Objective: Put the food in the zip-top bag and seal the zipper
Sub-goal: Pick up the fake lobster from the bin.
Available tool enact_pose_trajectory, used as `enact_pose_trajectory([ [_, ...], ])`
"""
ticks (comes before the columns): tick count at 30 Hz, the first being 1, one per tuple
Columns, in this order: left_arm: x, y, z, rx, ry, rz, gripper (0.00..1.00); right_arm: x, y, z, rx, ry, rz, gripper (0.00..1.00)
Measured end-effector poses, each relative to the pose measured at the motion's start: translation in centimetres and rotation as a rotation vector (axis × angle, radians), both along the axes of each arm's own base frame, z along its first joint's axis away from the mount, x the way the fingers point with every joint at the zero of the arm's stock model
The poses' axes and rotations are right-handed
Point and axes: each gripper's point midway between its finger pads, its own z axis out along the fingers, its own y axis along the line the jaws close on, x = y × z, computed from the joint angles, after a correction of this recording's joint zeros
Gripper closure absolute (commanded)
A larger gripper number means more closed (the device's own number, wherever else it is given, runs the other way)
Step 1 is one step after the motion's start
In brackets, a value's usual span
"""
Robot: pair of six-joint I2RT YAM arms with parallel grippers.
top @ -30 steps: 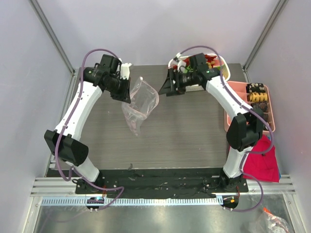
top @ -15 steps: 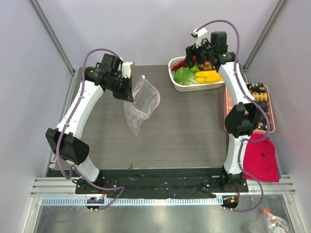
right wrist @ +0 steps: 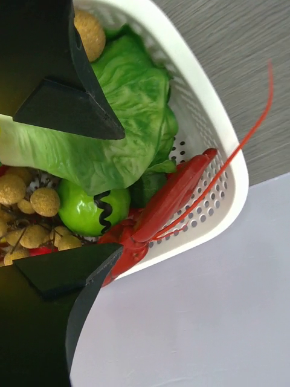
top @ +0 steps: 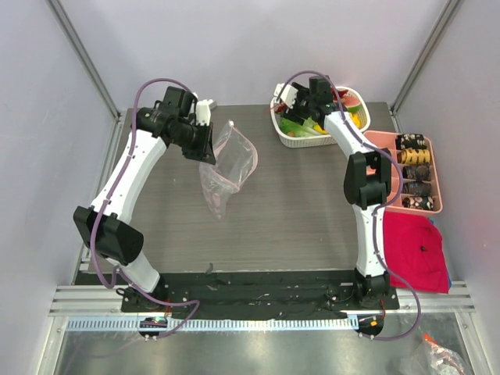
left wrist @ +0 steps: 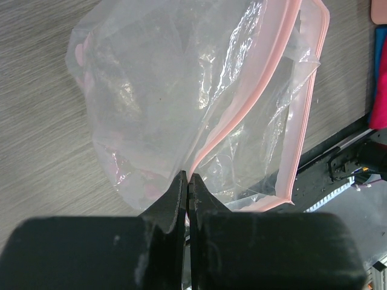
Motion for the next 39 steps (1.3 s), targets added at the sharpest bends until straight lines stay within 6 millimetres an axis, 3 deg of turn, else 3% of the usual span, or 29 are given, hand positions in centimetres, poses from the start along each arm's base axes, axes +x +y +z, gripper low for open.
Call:
enact_pose_trajectory([
  [5, 0.0, 0.0, 0.0, 0.000, 0.001, 0.000, 1.00, 0.5, 0.1, -0.6, -0.102, -0.053, 0.069, 0.29],
  [12, -0.3, 0.1, -0.5, 0.003, 0.017, -0.002, 1.00, 1.9, 1.5, -0.9, -0.137, -0.124, 0.100, 0.31],
  [21, -0.4, 0.0, -0.4, 0.000, 0.016, -0.004, 1.00, 3.4, 2.0, -1.6, -0.203, -0.188, 0.144, 0.34],
  [26, -0.4, 0.0, -0.4, -0.001, 0.016, -0.005, 1.00, 4.2, 2.1, -3.7, -0.277, -0.213, 0.188, 0.35],
  [31, -0.4, 0.0, -0.4, -0.002, 0.016, -0.005, 1.00, 4.6, 2.2, -5.2, -0.366, -0.251, 0.248, 0.47],
  [35, -0.4, 0.0, -0.5, -0.001, 0.017, -0.005, 1.00, 4.7, 2.6, -5.1, -0.424, -0.290, 0.293, 0.62],
  [39, -0.4, 0.0, -0.5, -0.001, 0.017, -0.005, 1.00, 4.8, 2.7, -4.9, -0.463, -0.316, 0.317, 0.70],
])
